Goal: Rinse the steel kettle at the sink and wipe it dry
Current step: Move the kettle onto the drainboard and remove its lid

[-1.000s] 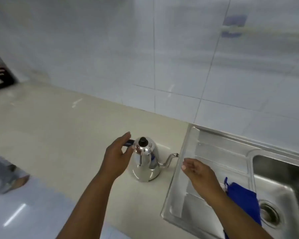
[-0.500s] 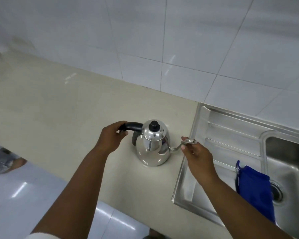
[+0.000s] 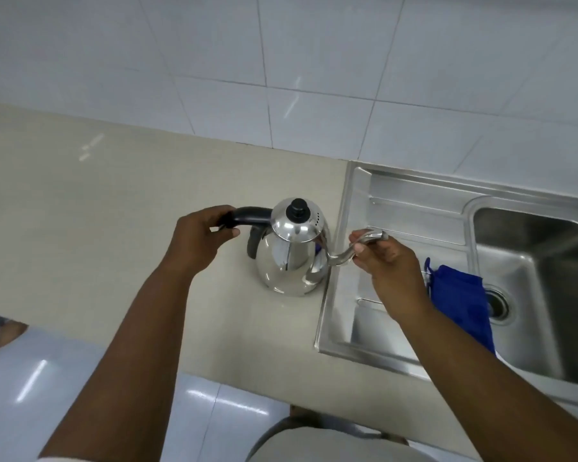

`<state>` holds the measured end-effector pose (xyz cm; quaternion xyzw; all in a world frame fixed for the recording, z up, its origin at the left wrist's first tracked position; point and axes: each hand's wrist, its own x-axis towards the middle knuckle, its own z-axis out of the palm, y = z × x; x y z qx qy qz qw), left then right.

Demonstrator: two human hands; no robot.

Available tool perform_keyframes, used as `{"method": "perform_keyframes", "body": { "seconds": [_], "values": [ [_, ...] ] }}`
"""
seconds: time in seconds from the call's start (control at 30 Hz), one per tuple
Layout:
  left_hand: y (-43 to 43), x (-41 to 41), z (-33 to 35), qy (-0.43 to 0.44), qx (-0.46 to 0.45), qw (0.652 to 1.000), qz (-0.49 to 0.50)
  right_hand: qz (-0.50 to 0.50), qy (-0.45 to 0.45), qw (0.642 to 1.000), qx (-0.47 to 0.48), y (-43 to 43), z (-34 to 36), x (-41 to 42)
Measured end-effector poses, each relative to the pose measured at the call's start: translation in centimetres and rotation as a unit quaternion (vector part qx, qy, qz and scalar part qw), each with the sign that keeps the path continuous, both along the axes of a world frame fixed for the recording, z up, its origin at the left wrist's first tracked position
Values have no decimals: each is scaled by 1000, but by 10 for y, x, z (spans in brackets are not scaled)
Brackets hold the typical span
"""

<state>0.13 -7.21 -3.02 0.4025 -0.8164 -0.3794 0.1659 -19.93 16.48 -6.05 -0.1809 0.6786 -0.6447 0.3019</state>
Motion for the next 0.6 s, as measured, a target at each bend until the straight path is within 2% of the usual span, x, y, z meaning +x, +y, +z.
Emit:
{"method": "perform_keyframes", "body": {
  "seconds": [0.27, 0.6],
  "values": [
    [63, -60, 5, 25, 28, 995, -92, -66, -4, 998, 7, 86, 14, -40],
    [129, -112, -20, 14, 79, 989, -125, -118, -26, 992, 47, 167, -7, -78]
  ]
}}
